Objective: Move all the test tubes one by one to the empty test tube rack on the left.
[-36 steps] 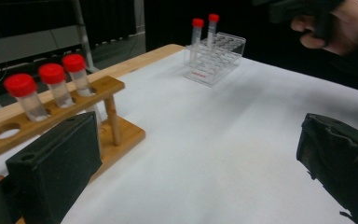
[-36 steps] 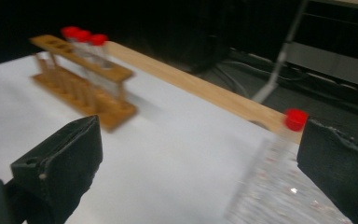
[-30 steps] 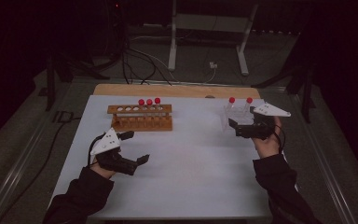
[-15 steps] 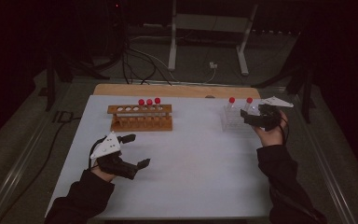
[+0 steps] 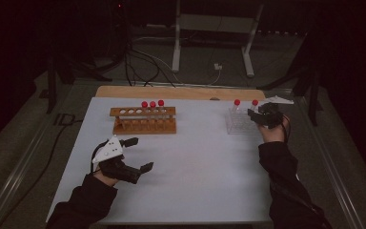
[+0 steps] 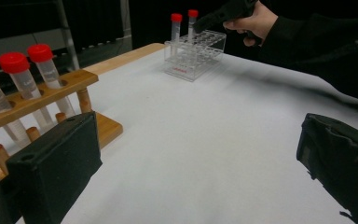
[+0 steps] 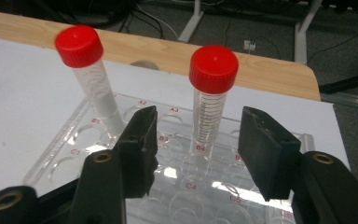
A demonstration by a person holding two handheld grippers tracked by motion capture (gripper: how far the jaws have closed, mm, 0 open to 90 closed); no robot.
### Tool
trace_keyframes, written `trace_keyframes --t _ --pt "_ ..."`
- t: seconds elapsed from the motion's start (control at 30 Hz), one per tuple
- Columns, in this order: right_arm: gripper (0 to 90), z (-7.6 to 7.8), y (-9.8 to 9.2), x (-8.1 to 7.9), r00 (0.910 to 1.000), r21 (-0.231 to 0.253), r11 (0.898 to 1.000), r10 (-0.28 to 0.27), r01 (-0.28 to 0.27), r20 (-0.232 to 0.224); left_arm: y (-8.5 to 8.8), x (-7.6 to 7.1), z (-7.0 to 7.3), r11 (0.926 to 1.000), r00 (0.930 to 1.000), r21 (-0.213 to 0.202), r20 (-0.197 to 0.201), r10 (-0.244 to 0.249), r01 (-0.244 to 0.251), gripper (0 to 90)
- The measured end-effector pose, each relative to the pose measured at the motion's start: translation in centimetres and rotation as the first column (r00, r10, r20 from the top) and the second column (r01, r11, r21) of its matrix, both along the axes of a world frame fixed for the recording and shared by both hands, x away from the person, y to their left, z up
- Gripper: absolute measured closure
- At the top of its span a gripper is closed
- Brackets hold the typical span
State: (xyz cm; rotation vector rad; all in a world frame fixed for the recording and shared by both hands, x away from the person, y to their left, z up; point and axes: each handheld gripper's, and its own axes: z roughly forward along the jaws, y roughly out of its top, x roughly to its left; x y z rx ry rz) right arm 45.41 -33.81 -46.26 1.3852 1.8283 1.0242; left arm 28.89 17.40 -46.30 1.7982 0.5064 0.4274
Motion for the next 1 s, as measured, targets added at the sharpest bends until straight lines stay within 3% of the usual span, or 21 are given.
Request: trace_keyframes --t 0.33,0.47,0.67,1.0 --pt "61.2 -0.5 0.4 1.4 0.9992 -0.023 0.999 -0.039 0.038 -0.014 0.1 0.0 0.0 0.9999 0.9999 0.001 -0.006 -0.014 0.014 0.5" --pt "72.6 -0.5 0.4 1.7 0.999 -0.012 0.999 -0.042 0.042 -0.018 0.1 0.0 -0.1 0.9999 0.9999 0.002 -0.01 -0.014 0.014 0.5" --pt "74.3 -0.4 0.1 1.6 0.9991 -0.001 0.999 -0.039 0.039 -0.014 0.0 0.1 -0.2 0.9998 0.9997 0.004 -0.012 -0.02 0.02 0.5" --pt "74.5 1.2 0.1 0.8 0.9994 -0.008 1.0 -0.03 0.031 0.019 0.0 0.1 -0.3 0.9995 0.9993 0.008 -0.023 -0.029 0.03 0.5"
